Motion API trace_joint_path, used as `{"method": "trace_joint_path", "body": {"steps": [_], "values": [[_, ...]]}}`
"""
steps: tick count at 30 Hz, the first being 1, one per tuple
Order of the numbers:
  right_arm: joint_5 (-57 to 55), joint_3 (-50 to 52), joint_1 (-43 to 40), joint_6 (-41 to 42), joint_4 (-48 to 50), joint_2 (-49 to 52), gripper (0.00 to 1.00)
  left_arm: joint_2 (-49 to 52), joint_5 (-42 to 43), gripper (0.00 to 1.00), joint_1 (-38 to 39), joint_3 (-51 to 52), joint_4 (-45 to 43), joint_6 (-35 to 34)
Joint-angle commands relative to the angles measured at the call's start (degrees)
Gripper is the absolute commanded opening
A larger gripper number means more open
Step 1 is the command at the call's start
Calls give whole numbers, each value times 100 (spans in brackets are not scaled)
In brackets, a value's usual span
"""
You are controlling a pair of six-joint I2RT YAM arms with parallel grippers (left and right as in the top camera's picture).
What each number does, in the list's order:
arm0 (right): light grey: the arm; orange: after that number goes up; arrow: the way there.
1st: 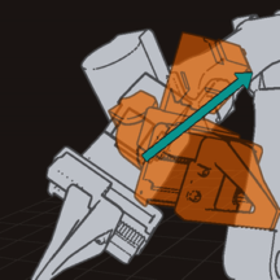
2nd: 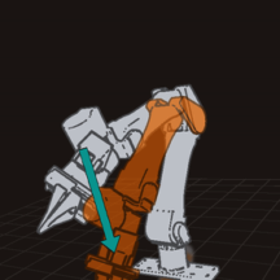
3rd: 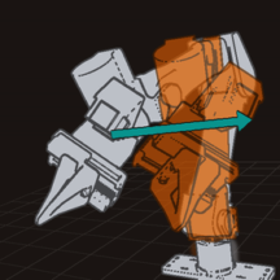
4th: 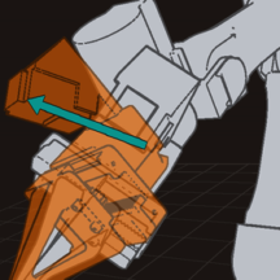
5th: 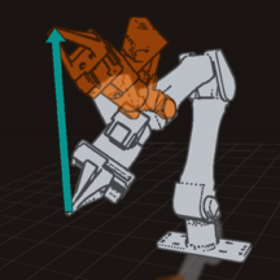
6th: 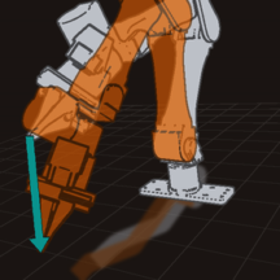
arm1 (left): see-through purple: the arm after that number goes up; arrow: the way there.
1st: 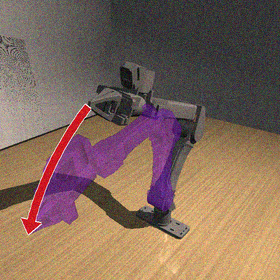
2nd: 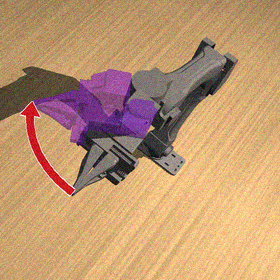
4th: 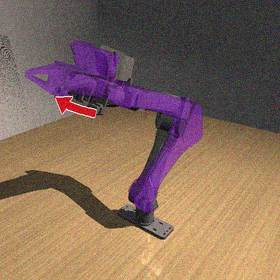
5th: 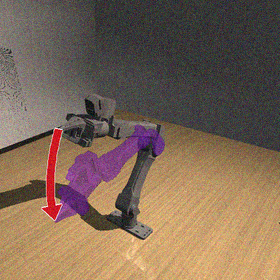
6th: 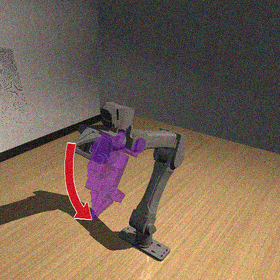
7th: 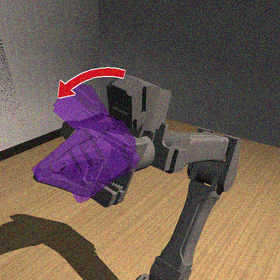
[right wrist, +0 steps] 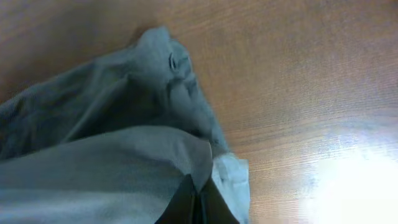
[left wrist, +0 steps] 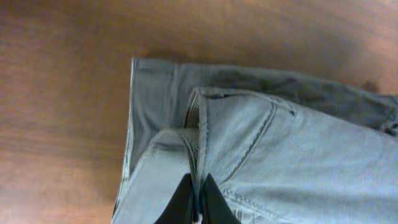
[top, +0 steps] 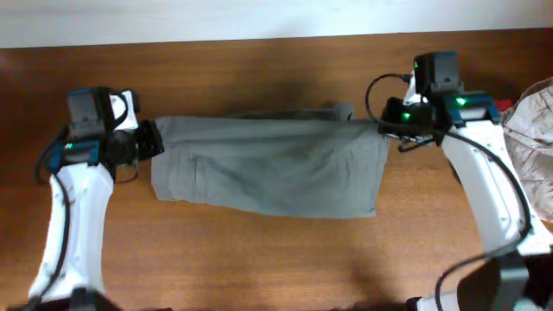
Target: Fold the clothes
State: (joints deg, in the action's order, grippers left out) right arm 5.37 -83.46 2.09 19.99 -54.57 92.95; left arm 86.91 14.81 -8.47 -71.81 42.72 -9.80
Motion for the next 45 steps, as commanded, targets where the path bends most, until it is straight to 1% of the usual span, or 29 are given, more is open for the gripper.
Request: {"method": "trace_joint_path", "body": {"steps": [1, 3, 4, 5, 10, 11, 13, 14, 16, 18, 20, 21, 22, 23, 24, 25, 26, 27, 28, 29, 30, 33, 37, 39, 40, 42, 43, 45], "values": [[-308, -105, -22, -332, 555, 337, 4, 476, -85, 9, 59, -105, -581, 114], [-328, -105, -24, -330, 824, 498, 4, 719, -87, 12, 109, -105, -905, 114], [-330, -105, -22, -332, 1032, 621, 4, 883, -87, 19, 138, -105, -1093, 114], [-328, -105, -22, -330, 1093, 662, 4, 935, -90, 21, 149, -105, -1145, 114], [-372, -105, -24, -380, 1600, 1016, 5, 1375, -107, 22, 162, -105, -1628, 114], [-393, -105, -24, -518, 1727, 1073, 11, 1423, -107, 22, 162, -105, -1742, 116], [-426, -105, -28, -896, 1888, 1110, 59, 1434, -107, 27, 160, -107, -1893, 116], [-501, -105, -33, -1021, 1906, 1110, 71, 1421, -101, 31, 155, -131, -1895, 116], [-682, -107, -63, -1102, 1829, 1058, 79, 1377, -72, 34, 157, -216, -1757, 179], [-686, -111, -136, -1093, 1604, 942, 80, 1290, 59, 34, 173, -328, -1499, 352], [-321, -114, -184, -1071, 1167, 737, 78, 1163, 404, 34, 214, -363, -1235, 636], [-103, -114, -184, -1073, 973, 658, 76, 1106, 544, 34, 249, -363, -1102, 761], [155, -114, -170, -1071, 778, 590, 69, 1062, 678, 33, 326, -363, -951, 966], [468, -114, -153, -1069, 577, 535, 64, 1056, 710, 32, 417, -363, -874, 1169], [691, -114, -125, -1062, 415, 518, 61, 1056, 708, 29, 503, -363, -833, 1327], [1032, -114, -55, -955, 212, 518, 53, 1064, 706, 24, 660, -354, -813, 1637], [1335, -98, 46, -855, 92, 560, 38, 1084, 706, 21, 839, -352, -837, 1941], [1458, -96, 140, -857, 68, 586, 27, 1095, 697, 18, 1023, -350, -890, 2240], [1543, -96, 251, -855, 76, 627, 18, 1119, 678, 17, 1147, -350, -953, 2406], [1539, -96, 376, -763, 105, 680, 12, 1161, 623, 16, 1311, -350, -1080, 2549], [1508, -96, 522, -597, 149, 745, 8, 1217, 522, 15, 1434, -350, -1209, 2623], [1497, -96, 855, -247, 328, 997, 8, 1539, 63, 13, 1759, -350, -1569, 2618], [1499, -96, 1241, 55, 745, 1624, 7, 2243, -33, 8, 1963, -350, -1768, 2614], [1484, -96, 1329, 70, 894, 1932, 4, 2529, -195, 4, 1952, -350, -1797, 2564], [1453, -96, 1342, 70, 929, 2068, 4, 2638, -387, 2, 1928, -350, -1801, 2448], [1316, -96, 1342, 72, 946, 2291, 4, 2780, -949, 0, 1864, -350, -1775, 2074], [1209, -96, 1327, 72, 940, 2398, 4, 2844, -1434, 1, 1803, -350, -1757, 1696], [1051, -96, 1316, 72, 935, 2583, 4, 2892, -1888, 0, 1674, -350, -1753, 1235]]}}
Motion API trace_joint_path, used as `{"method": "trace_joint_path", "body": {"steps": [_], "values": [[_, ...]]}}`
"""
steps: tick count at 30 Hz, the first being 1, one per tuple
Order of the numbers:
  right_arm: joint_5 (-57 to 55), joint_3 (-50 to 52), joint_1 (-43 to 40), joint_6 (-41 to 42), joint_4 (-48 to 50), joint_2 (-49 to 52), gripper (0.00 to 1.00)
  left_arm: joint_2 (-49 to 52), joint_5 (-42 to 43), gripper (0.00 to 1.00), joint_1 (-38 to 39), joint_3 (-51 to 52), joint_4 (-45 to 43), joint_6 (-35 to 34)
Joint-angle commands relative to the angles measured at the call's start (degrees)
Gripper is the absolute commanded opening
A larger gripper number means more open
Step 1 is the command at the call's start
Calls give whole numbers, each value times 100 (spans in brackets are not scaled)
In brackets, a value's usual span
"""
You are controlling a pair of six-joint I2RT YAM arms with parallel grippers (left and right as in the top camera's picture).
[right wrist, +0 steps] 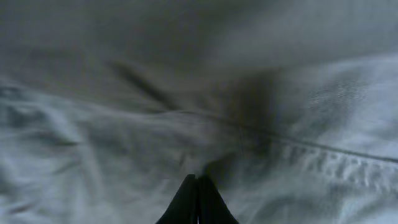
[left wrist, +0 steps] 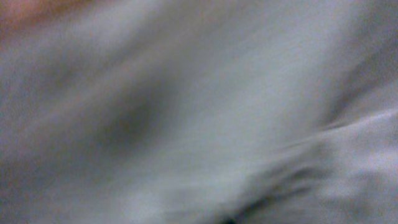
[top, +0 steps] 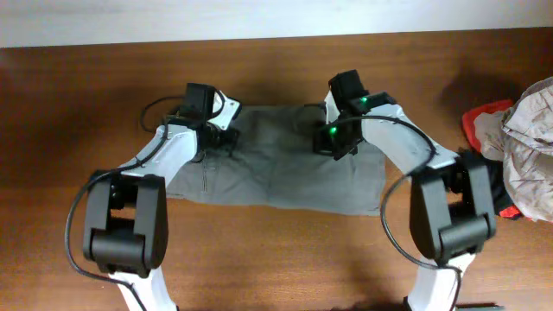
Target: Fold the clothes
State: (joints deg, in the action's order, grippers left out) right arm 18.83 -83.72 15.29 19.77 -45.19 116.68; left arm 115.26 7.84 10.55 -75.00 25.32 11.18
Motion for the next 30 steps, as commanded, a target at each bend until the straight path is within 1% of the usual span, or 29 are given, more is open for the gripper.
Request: {"method": "trace_joint_path", "body": {"steps": [1, 3, 7, 10, 12, 14, 16, 17, 19, 21, 22, 23, 26, 29, 30], "values": [[-382, -70, -9, 94, -2, 280, 4, 59, -1244, 0, -286, -31, -26, -955], [-645, -70, -9, 120, -17, 387, 4, 96, -1453, 1, -428, -31, -28, -1152], [-1453, -70, -50, 328, -343, 468, 4, 144, -2240, 0, -667, -31, 291, -1646], [-1886, -72, -118, 328, -546, 466, 4, 164, -2474, 1, -876, -31, 490, -1829], [-1952, -72, -247, 323, -673, 466, 5, 160, -2406, 2, -1058, -37, 562, -1847], [-1648, -96, -437, 273, -807, 396, 5, 90, -2114, 2, -1228, -125, 743, -1847], [-1073, -133, -560, -61, -863, 262, 8, -59, -1591, 4, -1327, -271, 940, -1843], [-470, -157, -623, -415, -815, 118, 12, -173, -1248, 4, -1338, -345, 1014, -1840], [656, -179, -667, -968, -619, -186, 16, -494, -297, 6, -1311, -439, 1075, -1648], [1314, -179, -656, -1182, -437, -422, 17, -826, 697, 6, -1187, -439, 968, -1331], [1416, -179, -649, -1180, -380, -466, 17, -896, 916, 6, -1115, -439, 909, -1169], [1504, -179, -632, -1180, -302, -503, 17, -949, 1051, 6, -1003, -439, 822, -1001], [1547, -177, -555, -874, 2, -485, 13, -909, 1045, 6, -654, -433, 584, -612], [1506, -168, -352, -826, 461, -400, 13, -627, 1043, 6, -120, -433, 258, -70], [1488, -168, -299, -737, 549, -374, 13, -533, 1040, 6, -17, -433, 177, -2]]}}
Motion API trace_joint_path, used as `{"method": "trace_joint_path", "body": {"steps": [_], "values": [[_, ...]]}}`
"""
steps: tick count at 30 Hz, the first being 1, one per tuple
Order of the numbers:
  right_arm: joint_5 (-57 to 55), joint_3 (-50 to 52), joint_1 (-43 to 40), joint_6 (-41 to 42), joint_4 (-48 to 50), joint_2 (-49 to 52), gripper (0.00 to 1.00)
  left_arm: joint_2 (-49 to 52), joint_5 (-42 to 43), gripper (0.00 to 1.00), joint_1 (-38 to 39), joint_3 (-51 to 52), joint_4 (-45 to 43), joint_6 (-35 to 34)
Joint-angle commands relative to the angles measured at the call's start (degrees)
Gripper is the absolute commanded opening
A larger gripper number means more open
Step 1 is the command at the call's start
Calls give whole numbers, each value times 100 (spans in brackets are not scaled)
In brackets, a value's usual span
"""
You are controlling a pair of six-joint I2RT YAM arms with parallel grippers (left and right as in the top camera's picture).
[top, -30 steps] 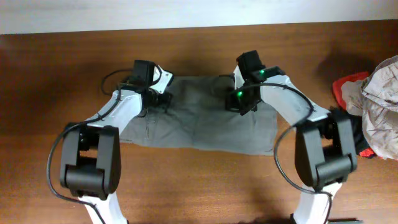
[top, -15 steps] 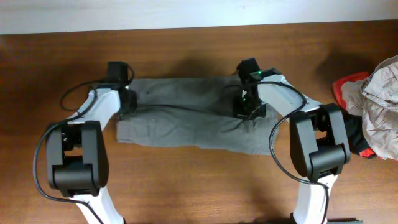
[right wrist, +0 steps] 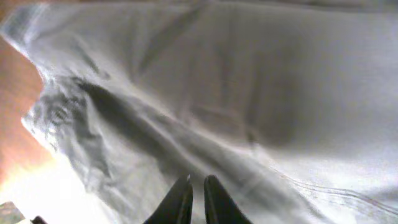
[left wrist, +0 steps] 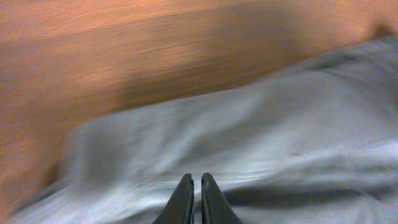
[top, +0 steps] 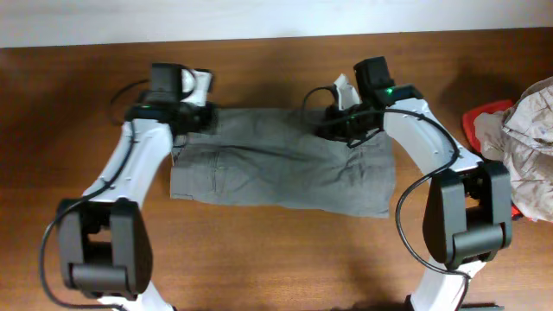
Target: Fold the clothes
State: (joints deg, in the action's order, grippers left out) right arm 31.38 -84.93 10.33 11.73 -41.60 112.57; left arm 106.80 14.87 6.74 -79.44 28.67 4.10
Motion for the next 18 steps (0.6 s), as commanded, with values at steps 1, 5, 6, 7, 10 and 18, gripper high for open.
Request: {"method": "trace_joint_path", "body": {"steps": [1, 5, 6, 7, 10, 18], "values": [[125, -48, 258, 225, 293, 94, 13, 481, 337, 6, 496, 11, -306, 765], [-767, -46, 446, 688, 590, 280, 8, 981, 267, 5, 680, 11, -885, 761], [-1019, -46, 479, 750, 702, 330, 8, 1126, 221, 5, 688, 11, -1093, 756], [-1174, -46, 490, 750, 785, 367, 8, 1233, 181, 5, 688, 11, -1235, 756], [-1884, -46, 474, 752, 949, 507, 8, 1521, -387, 5, 643, 11, -1493, 483], [-2953, -46, -116, 758, 732, 588, 8, 1731, -940, 11, 83, 9, -1405, 232]]}}
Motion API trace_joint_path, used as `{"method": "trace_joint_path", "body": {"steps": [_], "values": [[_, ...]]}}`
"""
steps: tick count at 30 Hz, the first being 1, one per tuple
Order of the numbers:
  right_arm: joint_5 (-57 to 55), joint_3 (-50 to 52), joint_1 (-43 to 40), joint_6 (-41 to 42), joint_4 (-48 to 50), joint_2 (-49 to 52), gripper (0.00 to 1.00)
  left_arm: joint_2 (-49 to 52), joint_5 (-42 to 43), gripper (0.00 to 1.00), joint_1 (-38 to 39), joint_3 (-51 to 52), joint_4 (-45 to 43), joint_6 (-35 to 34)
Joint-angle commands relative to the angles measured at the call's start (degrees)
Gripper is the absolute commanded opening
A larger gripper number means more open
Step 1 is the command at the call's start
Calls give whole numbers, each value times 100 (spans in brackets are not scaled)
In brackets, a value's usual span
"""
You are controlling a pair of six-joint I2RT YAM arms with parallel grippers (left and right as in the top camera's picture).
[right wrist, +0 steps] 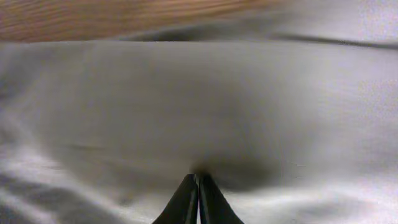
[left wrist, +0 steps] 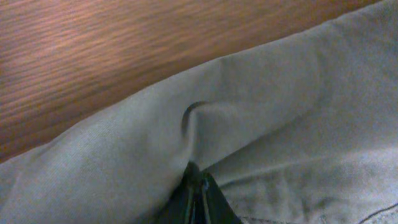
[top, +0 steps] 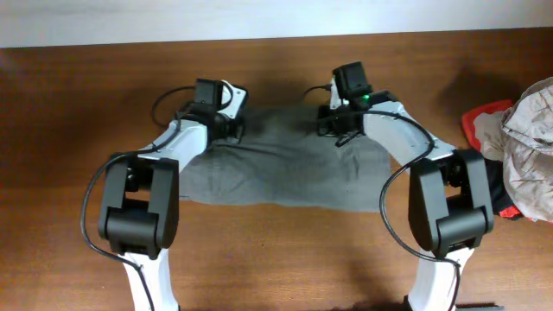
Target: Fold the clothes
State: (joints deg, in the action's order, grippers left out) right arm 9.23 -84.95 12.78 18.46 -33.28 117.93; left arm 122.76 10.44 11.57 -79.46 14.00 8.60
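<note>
Grey shorts (top: 276, 168) lie spread flat on the wooden table (top: 86, 86), long side running left to right. My left gripper (top: 232, 123) is at the shorts' upper edge, left of the middle. In the left wrist view the left gripper (left wrist: 194, 174) is shut, with the grey cloth (left wrist: 267, 124) puckered into a small fold at its tips. My right gripper (top: 331, 121) is at the upper edge, right of the middle. In the right wrist view the right gripper (right wrist: 197, 179) is shut, its tips sunk in a dark dent of the cloth (right wrist: 186, 93).
A pile of pale crumpled clothes (top: 529, 112) lies on a red item (top: 480, 121) at the table's right edge. A white strip (top: 259, 17) runs along the back of the table.
My left gripper was near the shorts' upper left corner with its jaws slightly apart; now it is further right and shut on the cloth. My right gripper's jaws have also shut.
Both grippers first held the shorts by their two ends, stretched out between them. Then both were down on the cloth near its upper middle. Then they stood wider apart along the upper edge with jaws slightly apart. Now both pinch the upper edge, closer together.
</note>
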Motion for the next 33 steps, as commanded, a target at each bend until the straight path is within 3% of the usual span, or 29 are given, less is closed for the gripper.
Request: {"method": "trace_joint_path", "body": {"steps": [1, 4, 6, 9, 16, 19, 21, 23, 26, 33], "values": [[-750, -44, -444, 149, -179, 52, 8, 136, -498, 11, -466, 11, 76, -271], [-737, -48, -673, 177, -468, 50, 8, 79, -428, 19, -715, -22, 295, -568], [-557, -55, -789, 131, -702, 4, 8, -68, -133, 30, -841, -76, 516, -560], [81, -55, -879, -201, -946, -232, 8, -494, 409, 38, -940, -188, 901, -557], [1875, -55, -527, -472, -1174, -1143, 4, -1740, 1086, 45, -782, -229, 2011, -568], [2122, -52, -151, -472, -1322, -1237, 4, -2015, 1082, 36, -629, -229, 2811, -826], [2015, 9, 409, -472, -1290, -1119, 4, -1987, 1036, 15, -507, -116, 3526, -1379], [1552, 20, 826, -433, -1128, -874, 4, -1980, 870, 9, -496, 345, 3536, -2094], [1143, 20, 1082, -142, -907, -518, 4, -1980, 863, 7, -509, 975, 3259, -2588], [476, 20, 1038, 72, -787, 262, 4, -1980, 573, 7, -664, 2107, 2378, -3001]]}}
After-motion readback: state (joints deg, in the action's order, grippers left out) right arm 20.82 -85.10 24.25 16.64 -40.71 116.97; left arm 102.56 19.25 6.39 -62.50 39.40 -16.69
